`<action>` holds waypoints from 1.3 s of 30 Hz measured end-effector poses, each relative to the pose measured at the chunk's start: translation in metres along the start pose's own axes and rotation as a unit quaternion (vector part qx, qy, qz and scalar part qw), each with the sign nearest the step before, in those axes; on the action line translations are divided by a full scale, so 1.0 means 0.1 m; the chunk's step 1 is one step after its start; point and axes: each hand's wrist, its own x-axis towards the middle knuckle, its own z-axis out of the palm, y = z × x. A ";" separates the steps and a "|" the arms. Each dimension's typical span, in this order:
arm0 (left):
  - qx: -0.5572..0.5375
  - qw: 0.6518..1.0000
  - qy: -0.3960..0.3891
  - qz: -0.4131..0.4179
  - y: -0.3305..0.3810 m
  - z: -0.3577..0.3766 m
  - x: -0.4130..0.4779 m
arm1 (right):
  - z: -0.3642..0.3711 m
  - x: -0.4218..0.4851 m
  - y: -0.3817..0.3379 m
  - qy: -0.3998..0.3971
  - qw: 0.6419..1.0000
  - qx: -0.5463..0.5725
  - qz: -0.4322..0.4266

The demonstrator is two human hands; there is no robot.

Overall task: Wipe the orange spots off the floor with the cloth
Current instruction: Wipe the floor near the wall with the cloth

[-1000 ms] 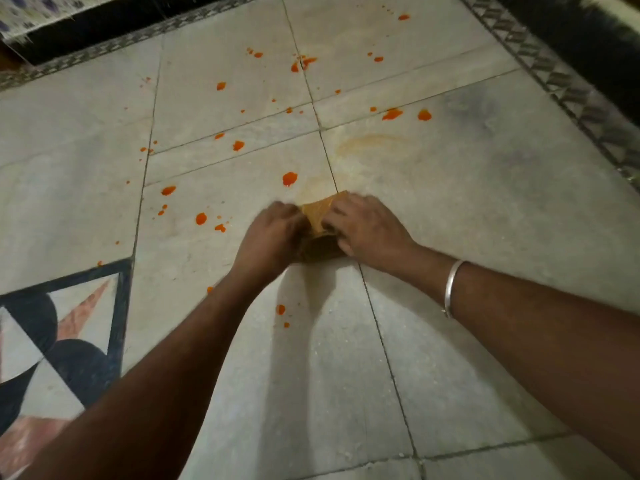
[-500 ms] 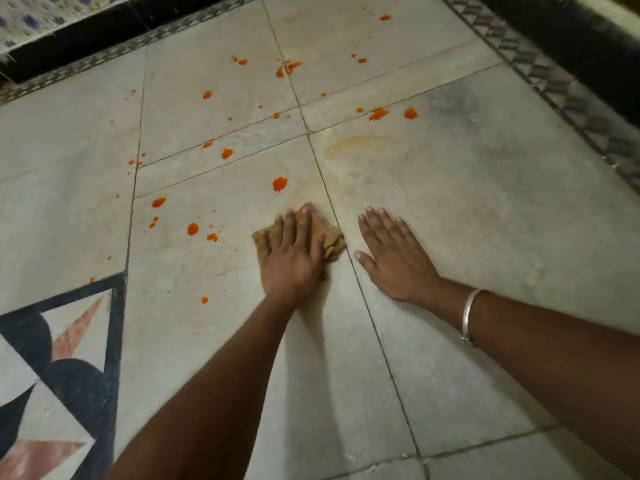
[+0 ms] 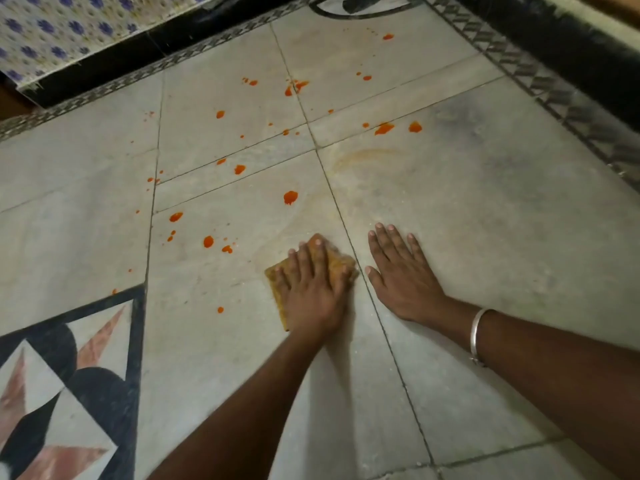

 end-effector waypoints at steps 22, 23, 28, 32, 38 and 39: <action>0.008 0.993 0.048 -0.104 -0.57 0.06 -0.55 | 0.24 -0.31 -0.28 0.026 0.992 -0.057 -0.112; 0.006 0.990 0.064 -0.129 -0.52 0.12 -0.74 | 0.25 -0.31 -0.29 0.031 0.992 -0.056 -0.112; -0.001 0.997 0.043 -0.059 -0.11 0.24 -0.89 | 0.24 -0.31 -0.29 0.054 0.990 -0.059 -0.113; 0.018 0.998 0.041 -0.050 -0.47 0.03 -0.39 | 0.23 -0.31 -0.28 0.058 0.990 -0.057 -0.118; -0.016 0.982 0.085 -0.166 -0.25 0.26 -0.99 | 0.25 -0.31 -0.27 0.056 0.990 -0.060 -0.113; -0.019 0.985 0.078 -0.154 -0.16 0.29 -1.00 | 0.25 -0.32 -0.27 0.056 0.990 -0.060 -0.111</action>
